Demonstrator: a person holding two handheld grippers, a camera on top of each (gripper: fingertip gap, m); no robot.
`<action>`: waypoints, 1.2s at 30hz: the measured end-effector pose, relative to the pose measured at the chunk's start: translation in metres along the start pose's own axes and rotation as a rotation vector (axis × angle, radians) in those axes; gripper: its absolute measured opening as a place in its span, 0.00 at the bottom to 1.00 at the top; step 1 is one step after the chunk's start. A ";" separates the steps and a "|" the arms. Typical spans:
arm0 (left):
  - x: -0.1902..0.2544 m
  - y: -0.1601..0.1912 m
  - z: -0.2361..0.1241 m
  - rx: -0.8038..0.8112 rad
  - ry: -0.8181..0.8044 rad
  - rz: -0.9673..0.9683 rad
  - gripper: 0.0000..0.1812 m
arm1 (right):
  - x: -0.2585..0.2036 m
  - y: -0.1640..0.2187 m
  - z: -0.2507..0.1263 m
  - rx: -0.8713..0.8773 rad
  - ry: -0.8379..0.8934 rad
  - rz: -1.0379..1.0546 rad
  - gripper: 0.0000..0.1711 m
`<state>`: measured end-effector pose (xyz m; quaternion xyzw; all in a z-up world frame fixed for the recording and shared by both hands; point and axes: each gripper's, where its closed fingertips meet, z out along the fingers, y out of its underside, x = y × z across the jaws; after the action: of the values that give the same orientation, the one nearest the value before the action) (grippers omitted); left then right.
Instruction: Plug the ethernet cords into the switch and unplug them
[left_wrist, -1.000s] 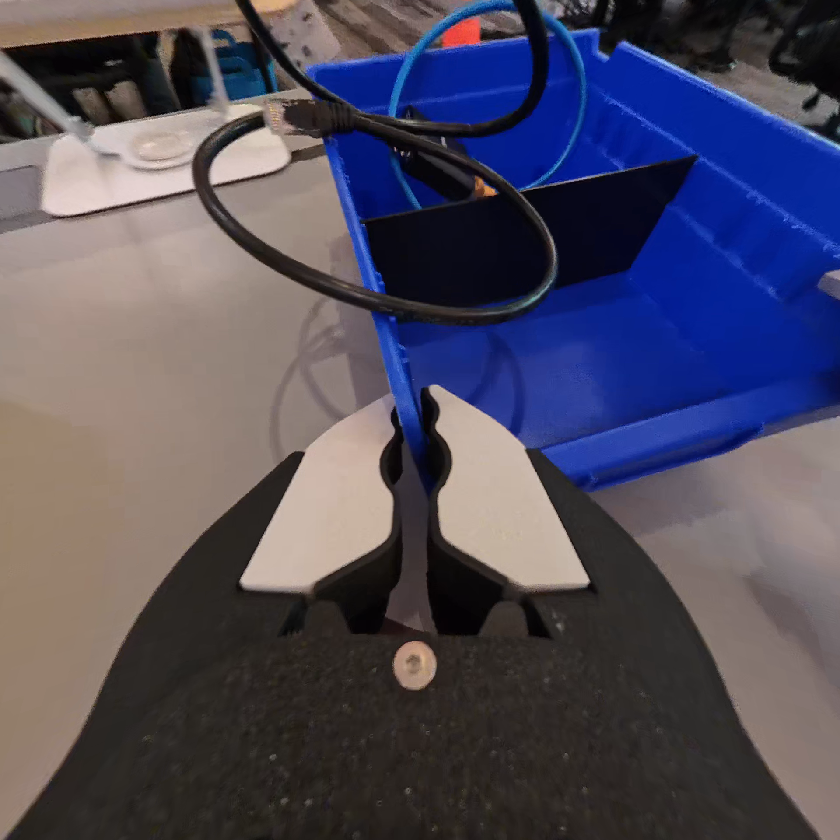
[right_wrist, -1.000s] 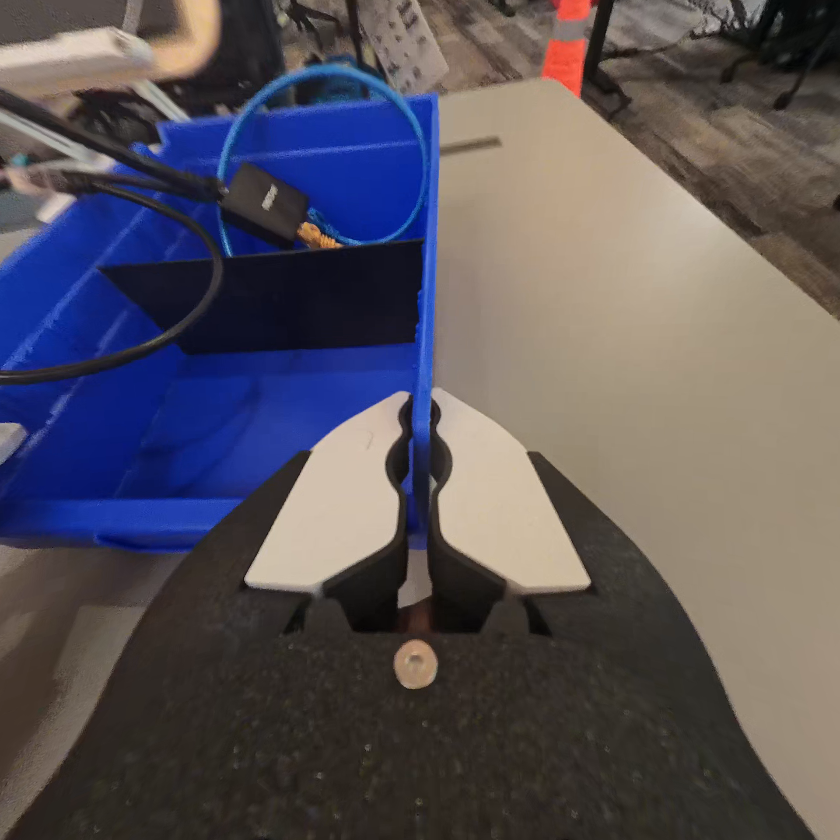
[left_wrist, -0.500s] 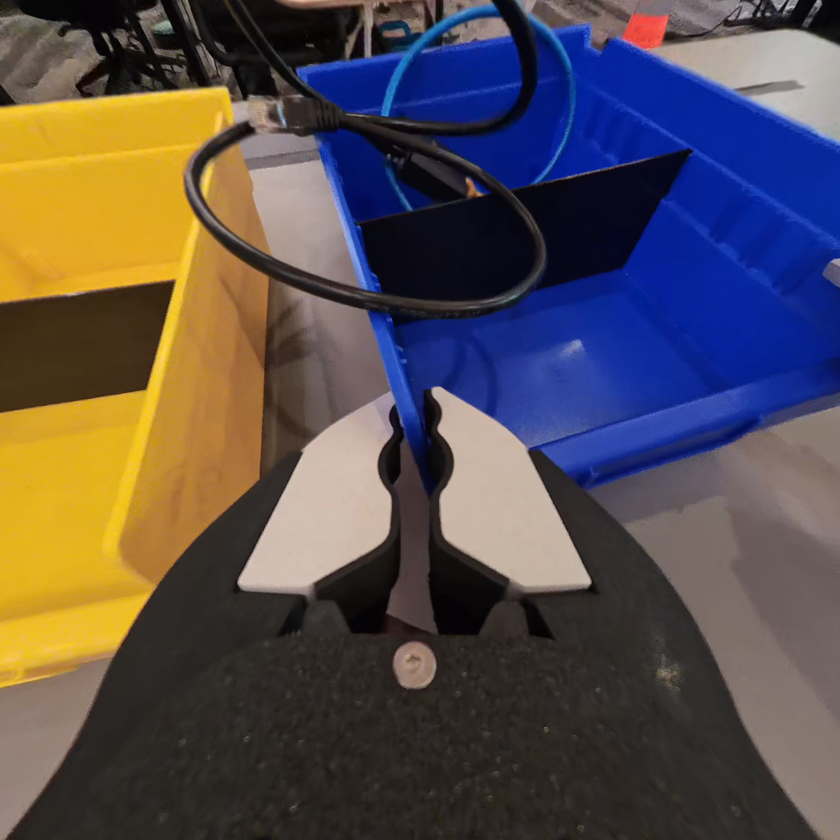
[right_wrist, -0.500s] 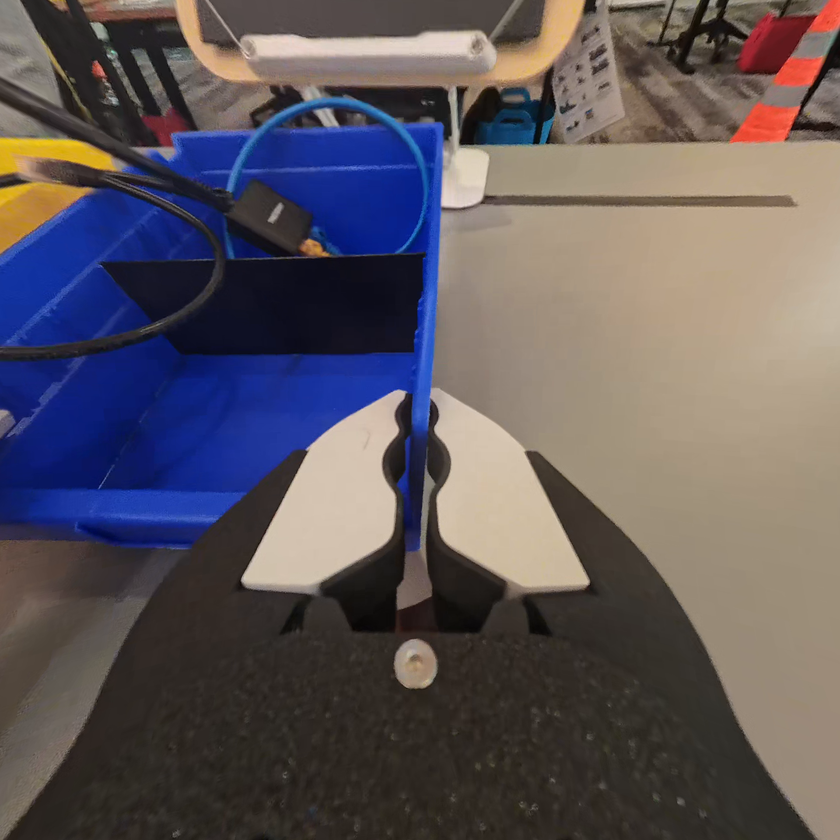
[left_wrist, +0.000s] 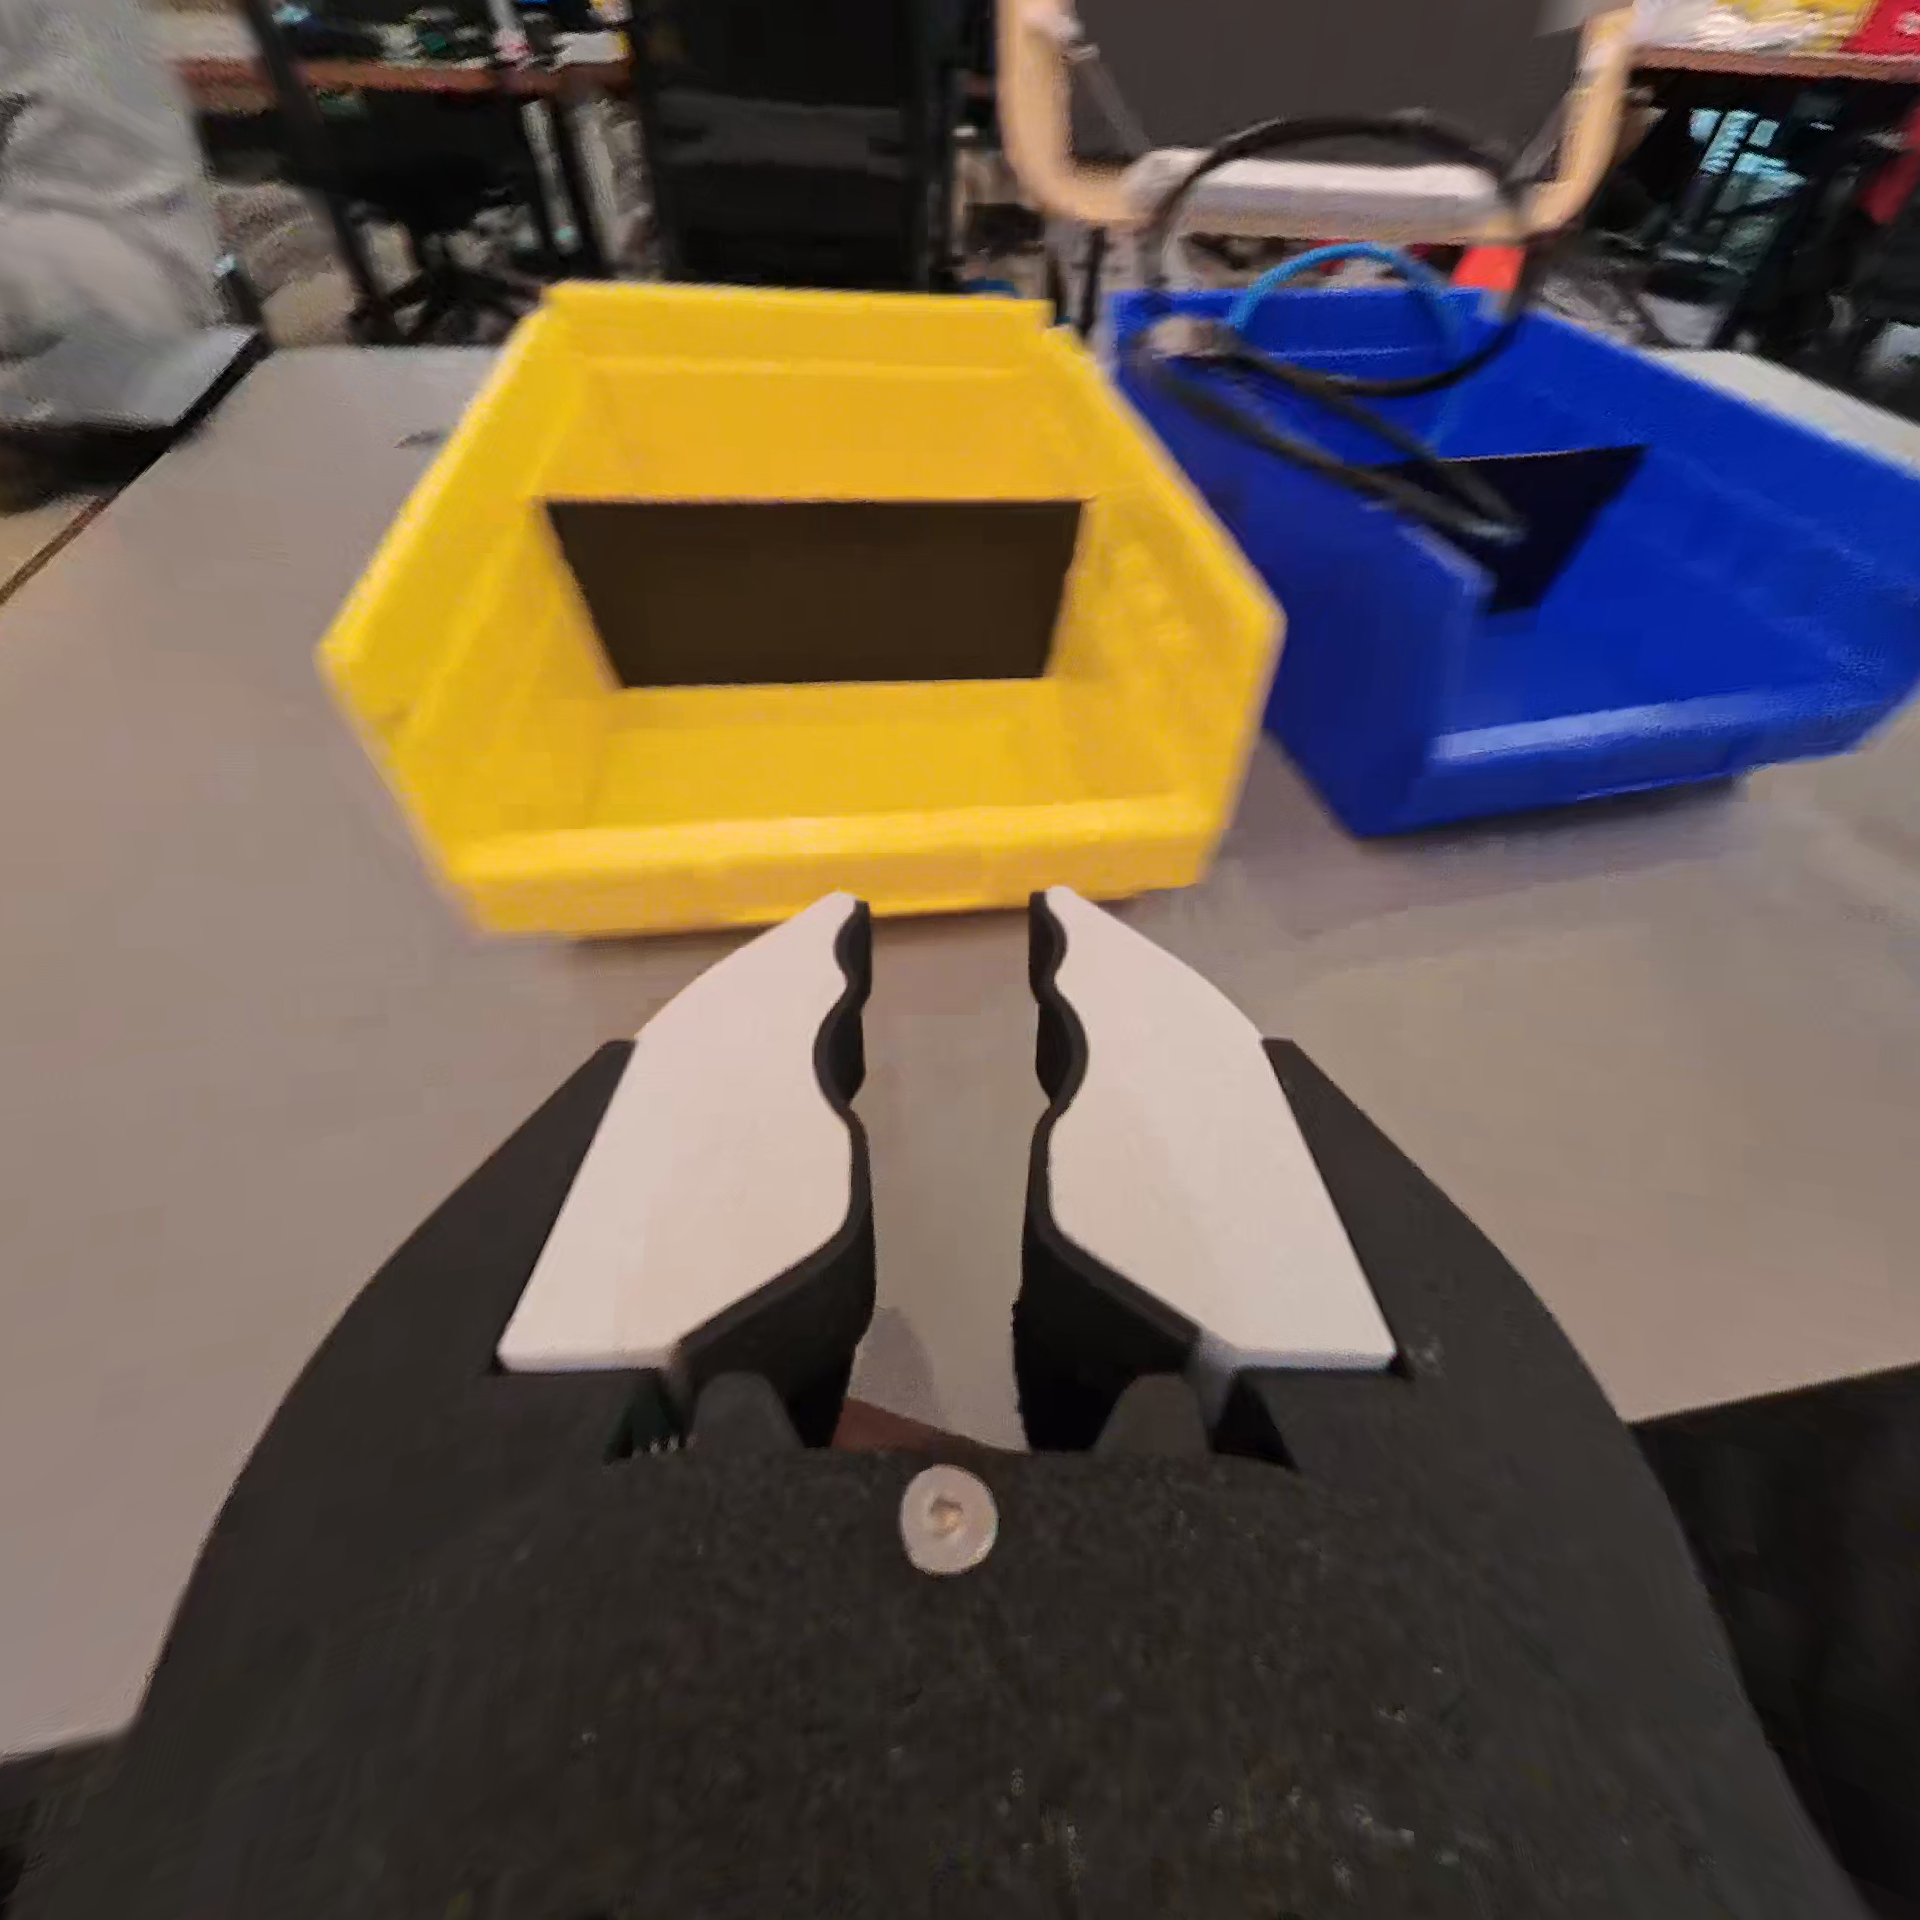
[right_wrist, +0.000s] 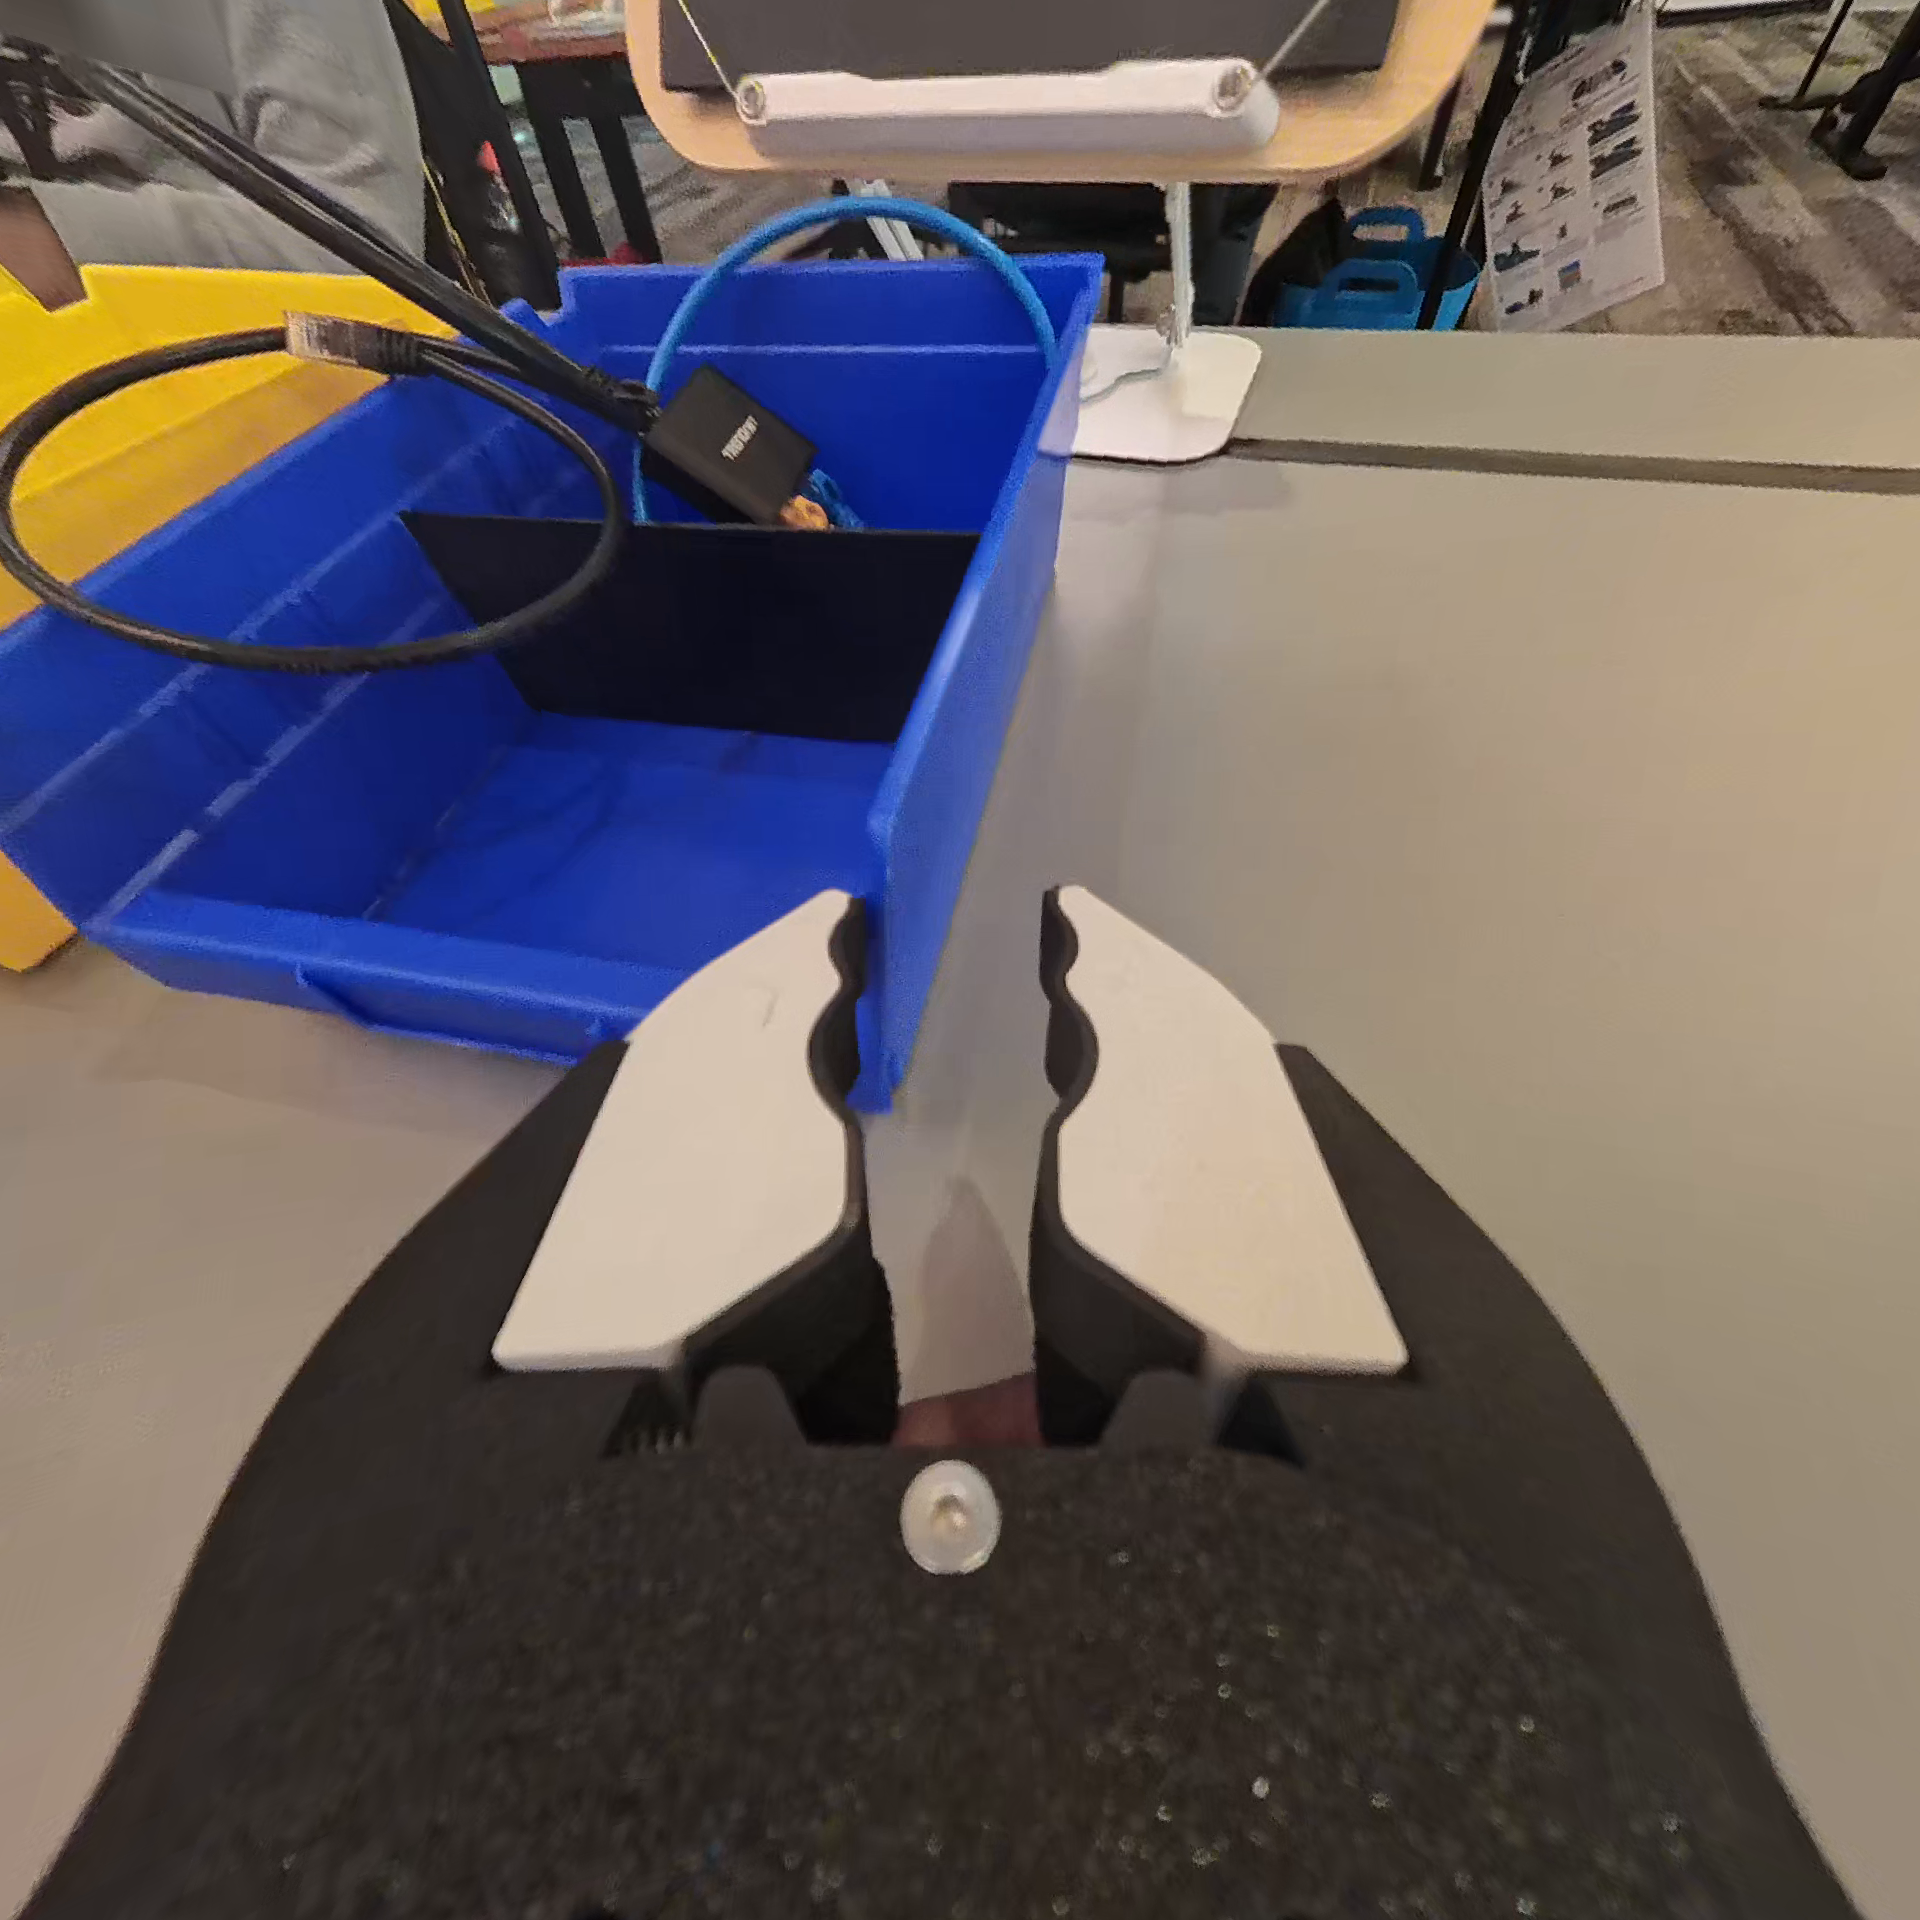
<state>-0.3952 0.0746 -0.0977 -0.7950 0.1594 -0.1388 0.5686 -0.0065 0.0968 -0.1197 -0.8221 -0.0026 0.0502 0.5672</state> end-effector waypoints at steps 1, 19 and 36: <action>-0.023 0.006 -0.003 -0.015 -0.024 -0.027 0.17 | 0.002 0.001 -0.003 0.000 0.002 -0.001 0.21; -0.130 -0.015 0.094 -0.102 -0.131 -0.092 0.09 | 0.090 0.049 -0.114 -0.046 0.271 -0.116 0.20; -0.106 0.008 0.055 -0.115 -0.173 -0.107 0.02 | -0.114 0.031 -0.090 -0.031 -0.130 -0.178 0.21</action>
<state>-0.4704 0.1637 -0.1266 -0.8427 0.0747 -0.0906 0.5255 -0.1137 -0.0053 -0.1076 -0.8222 -0.1134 0.0528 0.5552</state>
